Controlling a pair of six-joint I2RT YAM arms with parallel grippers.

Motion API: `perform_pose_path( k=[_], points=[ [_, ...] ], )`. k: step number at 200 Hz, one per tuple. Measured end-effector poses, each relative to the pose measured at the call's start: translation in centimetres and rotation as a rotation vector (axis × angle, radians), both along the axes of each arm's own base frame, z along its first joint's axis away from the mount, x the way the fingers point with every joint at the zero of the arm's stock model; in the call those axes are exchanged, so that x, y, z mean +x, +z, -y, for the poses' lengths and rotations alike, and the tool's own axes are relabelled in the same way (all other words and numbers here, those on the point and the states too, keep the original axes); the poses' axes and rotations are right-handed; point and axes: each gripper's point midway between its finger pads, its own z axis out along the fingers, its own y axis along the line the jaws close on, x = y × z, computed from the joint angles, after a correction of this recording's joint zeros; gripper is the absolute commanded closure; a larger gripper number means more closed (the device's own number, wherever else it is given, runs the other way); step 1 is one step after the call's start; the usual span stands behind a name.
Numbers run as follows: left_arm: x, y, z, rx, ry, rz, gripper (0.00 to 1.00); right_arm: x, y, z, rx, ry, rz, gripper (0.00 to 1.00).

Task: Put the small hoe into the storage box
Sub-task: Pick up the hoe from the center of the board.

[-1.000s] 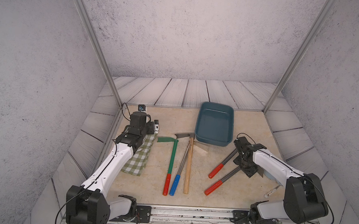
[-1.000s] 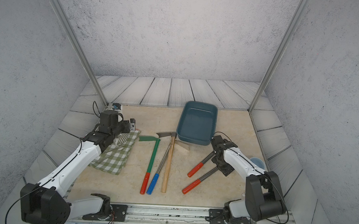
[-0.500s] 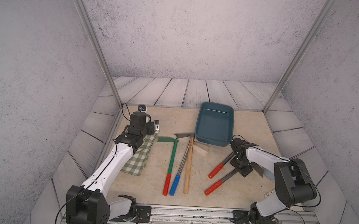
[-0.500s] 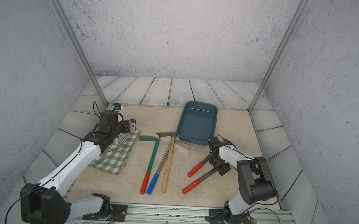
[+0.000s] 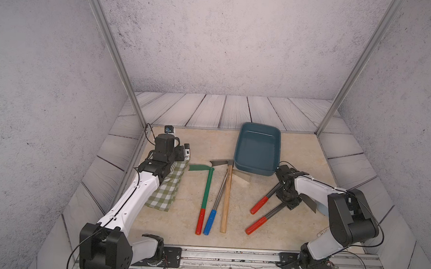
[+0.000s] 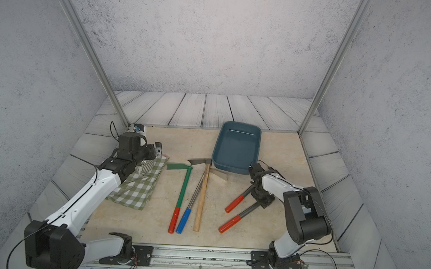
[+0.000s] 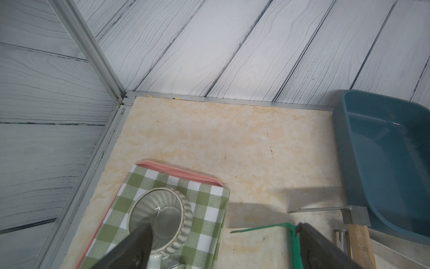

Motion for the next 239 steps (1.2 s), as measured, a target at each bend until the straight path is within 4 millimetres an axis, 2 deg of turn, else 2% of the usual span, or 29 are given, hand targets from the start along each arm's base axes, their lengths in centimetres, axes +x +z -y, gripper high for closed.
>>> perform_pose_path(
  k=[40, 76, 96, 138, 177, 239],
  points=[
    [0.0, 0.0, -0.3, -0.01, 0.008, -0.001, 0.01, -0.1, -0.1, 0.1, -0.001, -0.006, 0.002, 0.72],
    [0.0, 0.0, -0.2, -0.016, 0.004, -0.002, 0.01, -0.2, 0.0, 0.2, -0.01, 0.0, 0.0, 0.9],
    [0.0, 0.0, -0.2, -0.018, 0.003, -0.002, 0.01, -0.2, 0.5, 0.5, -0.024, 0.014, 0.01, 0.95],
    [0.0, 0.0, -0.1, -0.019, 0.001, -0.002, 0.01, 0.0, 2.4, 1.0, -0.068, 0.073, 0.052, 1.0],
    [0.0, 0.0, -0.1, -0.02, 0.0, -0.003, 0.01, 1.0, 4.5, 0.7, -0.091, 0.152, 0.106, 1.0],
    [0.1, -0.4, 0.2, -0.031, -0.014, -0.015, 0.01, 3.3, 9.4, -0.4, -0.096, 0.336, 0.241, 1.0]
  ],
)
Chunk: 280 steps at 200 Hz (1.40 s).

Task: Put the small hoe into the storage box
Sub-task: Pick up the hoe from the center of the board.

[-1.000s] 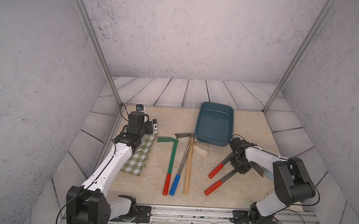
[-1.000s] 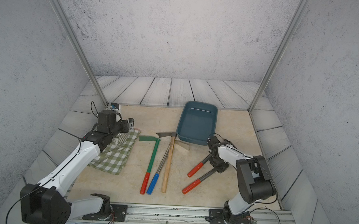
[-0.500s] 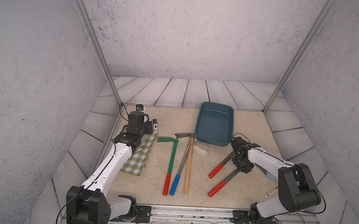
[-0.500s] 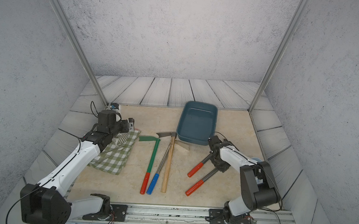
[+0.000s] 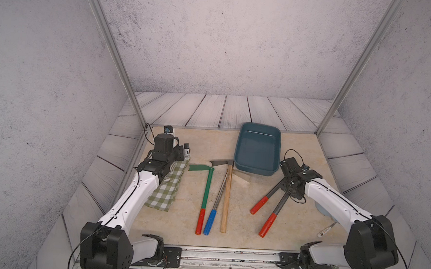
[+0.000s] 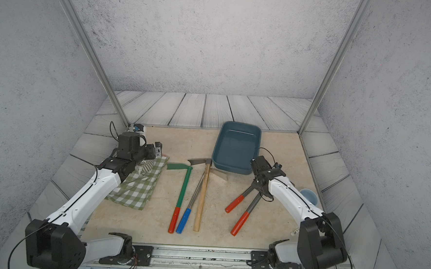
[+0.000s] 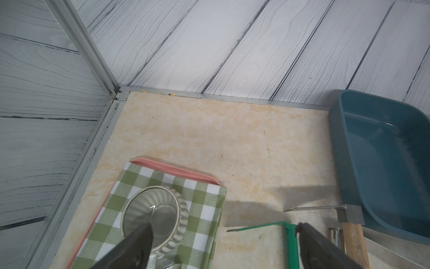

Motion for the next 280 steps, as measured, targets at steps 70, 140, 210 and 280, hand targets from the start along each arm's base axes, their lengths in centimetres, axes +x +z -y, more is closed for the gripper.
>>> perform_pose_path(
  k=[70, 140, 210, 280],
  points=[
    [0.2, -0.5, 0.1, -0.008, -0.006, -0.014, 0.01, 4.6, 5.4, -1.7, -0.044, 0.169, 0.096, 1.0],
    [0.5, -1.8, 0.6, -0.014, -0.027, -0.053, 0.01, 9.8, 8.0, -4.3, -0.063, 0.293, 0.11, 1.0],
    [0.6, -2.1, 0.9, -0.022, -0.042, -0.071, 0.01, 15.0, 10.2, -7.2, -0.047, 0.417, 0.119, 1.0],
    [0.7, -3.0, 1.2, -0.025, -0.052, -0.097, 0.0, 18.9, 11.1, -9.1, 0.006, 0.472, 0.127, 1.0]
  ],
)
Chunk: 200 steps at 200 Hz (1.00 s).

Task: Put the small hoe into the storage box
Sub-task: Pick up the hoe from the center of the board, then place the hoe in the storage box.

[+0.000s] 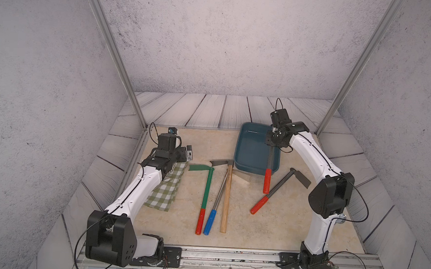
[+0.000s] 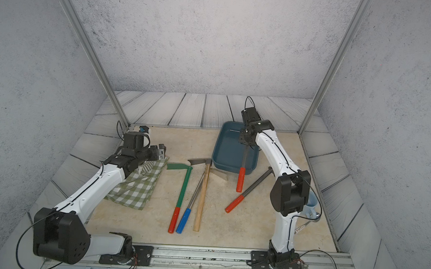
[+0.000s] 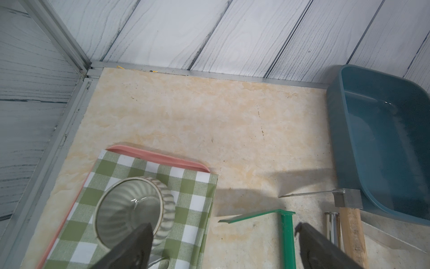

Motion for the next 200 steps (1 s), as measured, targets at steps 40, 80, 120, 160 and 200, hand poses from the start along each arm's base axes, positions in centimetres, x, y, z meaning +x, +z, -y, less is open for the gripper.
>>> perform_pose_path(
  k=[40, 80, 120, 160, 200],
  points=[
    [0.0, -0.1, 0.1, -0.002, -0.003, -0.003, 0.0, 1.9, -0.3, -0.6, 0.04, 0.007, -0.001, 1.0],
    [0.0, -0.1, 0.1, -0.003, -0.005, -0.004, 0.0, 3.8, -1.8, -1.3, 0.065, 0.018, -0.016, 1.0],
    [0.0, -0.2, 0.1, -0.003, -0.005, -0.007, 0.0, 5.2, -4.7, -2.3, 0.083, 0.034, -0.063, 1.0],
    [-0.1, -0.3, 0.1, -0.002, -0.005, -0.011, 0.0, 6.1, -6.8, -2.7, 0.098, 0.054, -0.11, 1.0],
    [-0.1, -0.3, 0.1, -0.001, -0.005, -0.012, 0.0, 6.7, -8.4, -2.9, 0.124, 0.081, -0.146, 1.0]
  ],
)
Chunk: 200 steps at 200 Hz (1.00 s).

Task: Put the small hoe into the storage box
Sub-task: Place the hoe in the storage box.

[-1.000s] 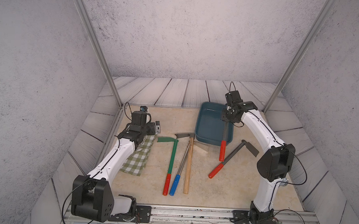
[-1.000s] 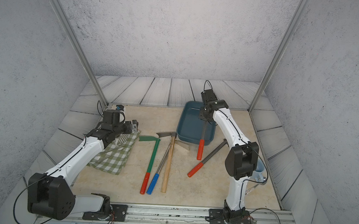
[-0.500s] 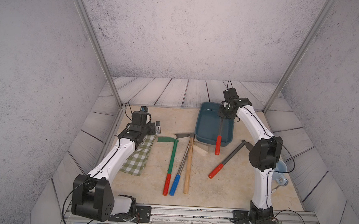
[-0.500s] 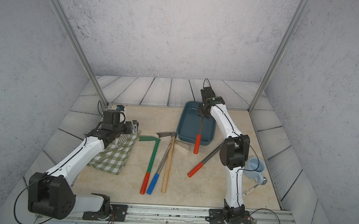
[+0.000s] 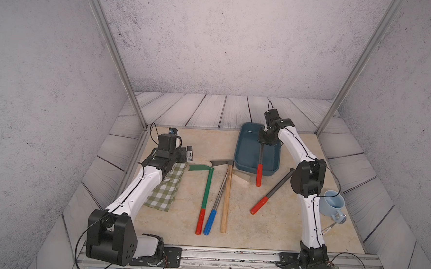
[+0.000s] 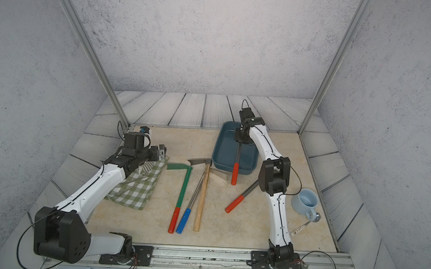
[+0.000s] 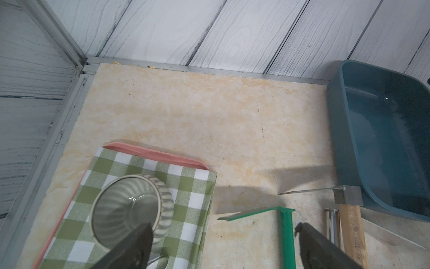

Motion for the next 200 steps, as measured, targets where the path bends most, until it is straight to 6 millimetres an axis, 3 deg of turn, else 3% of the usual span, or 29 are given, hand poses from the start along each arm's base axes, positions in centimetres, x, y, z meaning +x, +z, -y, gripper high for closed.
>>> perform_pose_path(
  k=[52, 119, 200],
  points=[
    [0.1, -0.3, 0.0, 0.002, 0.0, -0.008, 0.0, 0.0, -2.5, -0.4, 0.008, 0.039, -0.063, 1.0],
    [0.2, -0.5, 0.0, 0.003, 0.0, -0.014, 0.0, -0.5, -3.1, -0.6, 0.005, 0.071, -0.086, 0.97],
    [0.2, -0.6, 0.0, 0.003, 0.0, -0.017, 0.0, -0.9, -6.0, -0.7, -0.025, 0.13, -0.148, 0.95]
  ],
)
